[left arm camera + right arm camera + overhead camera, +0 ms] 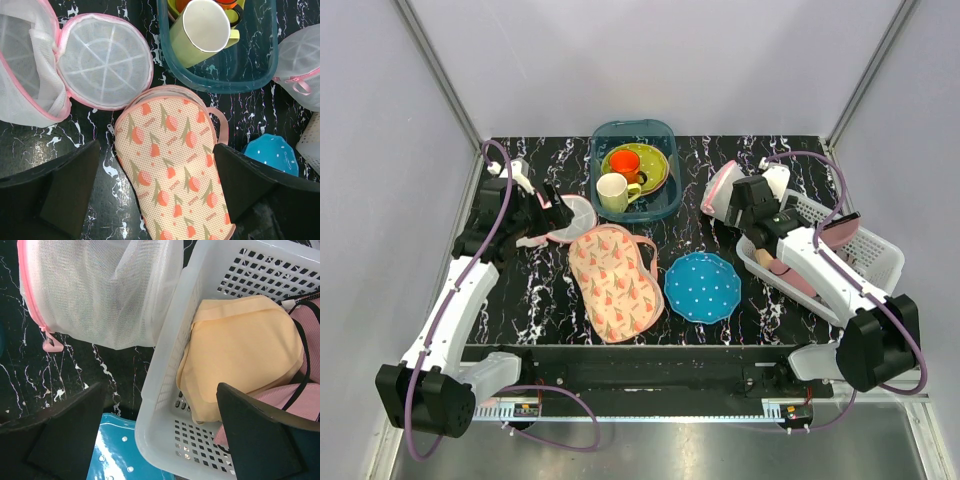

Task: Unzip the laundry bag and remove the bra

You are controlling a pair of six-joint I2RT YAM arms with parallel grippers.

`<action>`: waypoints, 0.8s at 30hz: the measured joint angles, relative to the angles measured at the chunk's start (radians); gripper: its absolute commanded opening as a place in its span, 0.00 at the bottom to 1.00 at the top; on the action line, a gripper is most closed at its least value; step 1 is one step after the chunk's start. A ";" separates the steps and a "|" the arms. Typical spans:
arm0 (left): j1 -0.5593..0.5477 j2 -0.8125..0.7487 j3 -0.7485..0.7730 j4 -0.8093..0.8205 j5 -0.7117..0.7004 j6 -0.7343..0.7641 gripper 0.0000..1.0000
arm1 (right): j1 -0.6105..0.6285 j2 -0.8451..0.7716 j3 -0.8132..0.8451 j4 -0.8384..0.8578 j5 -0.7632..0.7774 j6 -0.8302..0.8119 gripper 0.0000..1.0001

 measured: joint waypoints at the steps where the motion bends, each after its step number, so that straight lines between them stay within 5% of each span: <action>1: 0.000 0.000 0.000 0.000 0.002 0.000 0.99 | 0.000 -0.001 -0.001 0.000 0.000 0.002 1.00; 15: 0.000 -0.008 -0.003 0.000 0.031 0.007 0.99 | 0.000 -0.027 -0.009 0.059 -0.062 0.011 1.00; 24: 0.000 -0.013 -0.009 0.005 0.062 0.003 0.99 | -0.001 0.273 0.332 0.056 -0.101 0.064 1.00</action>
